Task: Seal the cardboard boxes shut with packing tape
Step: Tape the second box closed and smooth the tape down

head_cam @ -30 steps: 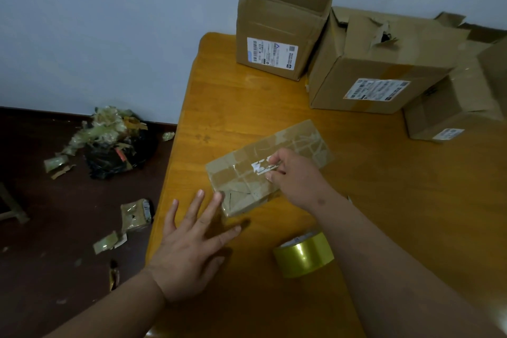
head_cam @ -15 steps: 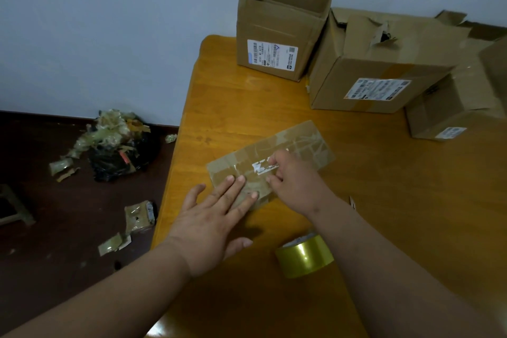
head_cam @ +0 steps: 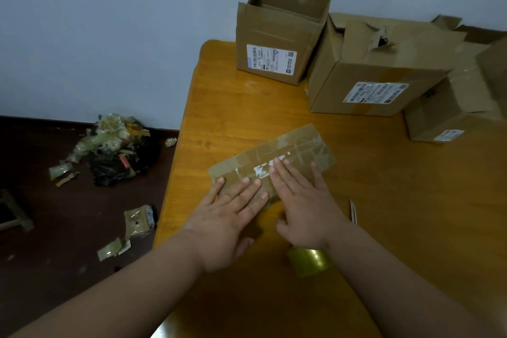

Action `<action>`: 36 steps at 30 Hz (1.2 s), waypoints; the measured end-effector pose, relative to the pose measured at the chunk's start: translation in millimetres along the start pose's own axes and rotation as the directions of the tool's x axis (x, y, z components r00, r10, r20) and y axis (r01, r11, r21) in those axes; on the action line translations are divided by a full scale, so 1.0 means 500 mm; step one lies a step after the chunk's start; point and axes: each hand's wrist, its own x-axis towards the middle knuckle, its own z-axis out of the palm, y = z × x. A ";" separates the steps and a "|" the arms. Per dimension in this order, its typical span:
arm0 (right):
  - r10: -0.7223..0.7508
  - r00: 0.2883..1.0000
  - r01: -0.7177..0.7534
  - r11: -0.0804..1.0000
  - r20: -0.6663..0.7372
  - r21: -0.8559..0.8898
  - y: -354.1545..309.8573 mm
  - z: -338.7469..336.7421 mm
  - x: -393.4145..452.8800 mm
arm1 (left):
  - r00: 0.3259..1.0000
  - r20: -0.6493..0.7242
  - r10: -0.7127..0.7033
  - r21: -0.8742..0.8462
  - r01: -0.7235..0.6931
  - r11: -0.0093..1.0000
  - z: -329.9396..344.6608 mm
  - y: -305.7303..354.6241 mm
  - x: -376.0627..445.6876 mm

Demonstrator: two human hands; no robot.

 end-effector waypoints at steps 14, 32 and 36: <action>0.128 0.992 -0.128 0.992 0.018 0.003 -0.079 -0.023 0.015 | 0.959 0.011 -0.284 -0.187 0.281 0.941 -0.013 -0.019 -0.012; 0.376 0.927 -0.335 0.834 -0.007 0.439 -0.075 0.000 0.056 | 0.862 -0.038 -0.506 -0.382 0.456 0.804 -0.046 -0.062 0.019; 0.483 0.875 -0.388 0.707 -0.004 0.591 -0.095 0.007 0.080 | 0.808 0.218 -0.548 -0.786 0.478 0.392 -0.043 -0.071 0.032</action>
